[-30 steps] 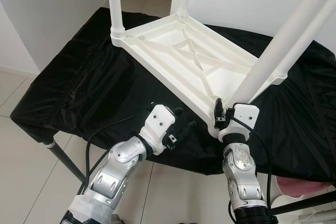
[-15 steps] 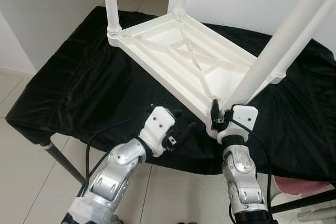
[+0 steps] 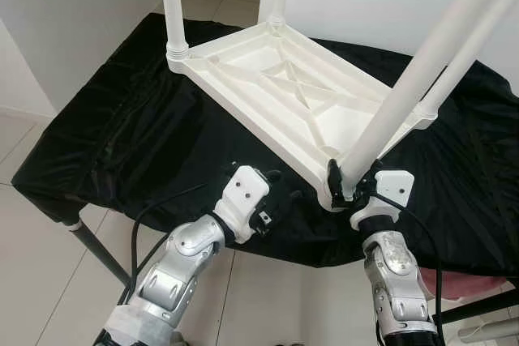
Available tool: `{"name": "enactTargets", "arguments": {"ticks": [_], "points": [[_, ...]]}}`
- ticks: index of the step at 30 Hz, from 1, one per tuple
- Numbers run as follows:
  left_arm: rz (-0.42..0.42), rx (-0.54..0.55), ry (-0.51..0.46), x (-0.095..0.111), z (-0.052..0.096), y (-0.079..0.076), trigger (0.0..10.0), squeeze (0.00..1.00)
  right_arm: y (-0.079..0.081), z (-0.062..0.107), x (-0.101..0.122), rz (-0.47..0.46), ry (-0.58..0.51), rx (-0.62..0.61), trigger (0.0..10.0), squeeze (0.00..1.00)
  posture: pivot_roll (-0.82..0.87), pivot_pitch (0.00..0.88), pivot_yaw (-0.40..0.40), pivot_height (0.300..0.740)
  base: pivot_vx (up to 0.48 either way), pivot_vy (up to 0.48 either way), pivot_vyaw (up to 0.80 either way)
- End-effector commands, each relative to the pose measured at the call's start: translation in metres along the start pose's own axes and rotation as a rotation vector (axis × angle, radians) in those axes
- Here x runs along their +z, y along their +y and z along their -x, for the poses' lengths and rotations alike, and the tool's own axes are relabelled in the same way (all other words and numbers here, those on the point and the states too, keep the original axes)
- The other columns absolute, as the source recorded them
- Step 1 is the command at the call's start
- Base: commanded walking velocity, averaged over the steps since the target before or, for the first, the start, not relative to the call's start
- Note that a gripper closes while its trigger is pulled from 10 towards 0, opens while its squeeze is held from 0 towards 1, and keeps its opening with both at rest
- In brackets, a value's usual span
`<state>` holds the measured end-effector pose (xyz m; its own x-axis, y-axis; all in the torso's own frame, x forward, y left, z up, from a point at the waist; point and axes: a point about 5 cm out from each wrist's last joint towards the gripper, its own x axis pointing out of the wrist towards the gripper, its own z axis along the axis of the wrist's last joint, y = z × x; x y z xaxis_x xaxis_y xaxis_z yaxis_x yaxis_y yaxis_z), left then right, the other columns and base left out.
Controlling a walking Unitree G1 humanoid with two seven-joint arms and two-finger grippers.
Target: Building children table
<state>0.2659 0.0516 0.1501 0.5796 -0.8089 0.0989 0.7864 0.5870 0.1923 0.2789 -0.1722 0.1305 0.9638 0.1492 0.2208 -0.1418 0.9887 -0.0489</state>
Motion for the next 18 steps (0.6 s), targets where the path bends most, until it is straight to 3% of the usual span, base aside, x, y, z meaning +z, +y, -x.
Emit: {"name": "enactTargets", "arguments": {"ticks": [1, 13, 14, 16, 17, 18], "points": [[-0.011, -0.029, 0.003, -0.002, 0.001, -0.003, 10.0, 0.0, -0.006, -0.001, -0.003, -0.009, 0.011, 0.051, 10.0, 0.0, 0.03, 0.068, -0.073, 0.74, 0.0, 0.0, 0.0], [-0.03, -0.037, 0.023, -0.004, 0.007, 0.0, 10.0, 0.0, -0.014, -0.026, -0.004, 0.035, 0.042, 0.315, 10.0, 0.0, 0.06, 0.057, -0.064, 0.74, 0.0, 0.0, 0.0], [-0.032, -0.039, 0.025, -0.004, 0.006, -0.001, 10.0, 0.0, -0.012, -0.028, -0.005, 0.044, 0.046, 0.342, 9.3, 0.0, 0.06, 0.055, -0.064, 0.74, 0.0, 0.0, 0.0], [-0.034, -0.04, 0.025, -0.004, 0.006, -0.001, 10.0, 0.0, -0.011, -0.029, -0.006, 0.05, 0.048, 0.359, 9.3, 0.0, 0.06, 0.055, -0.064, 0.74, 0.0, 0.0, 0.0], [-0.035, -0.04, 0.026, -0.004, 0.006, -0.001, 10.0, 0.0, -0.01, -0.029, -0.008, 0.053, 0.057, 0.375, 0.0, 0.0, 0.07, 0.054, -0.065, 0.74, 0.0, 0.0, 0.0], [-0.036, -0.039, 0.027, -0.004, 0.007, -0.001, 10.0, 0.0, -0.01, -0.029, -0.011, 0.052, 0.065, 0.387, 0.0, 0.0, 0.07, 0.053, -0.067, 0.74, 0.0, 0.0, 0.0]]}}
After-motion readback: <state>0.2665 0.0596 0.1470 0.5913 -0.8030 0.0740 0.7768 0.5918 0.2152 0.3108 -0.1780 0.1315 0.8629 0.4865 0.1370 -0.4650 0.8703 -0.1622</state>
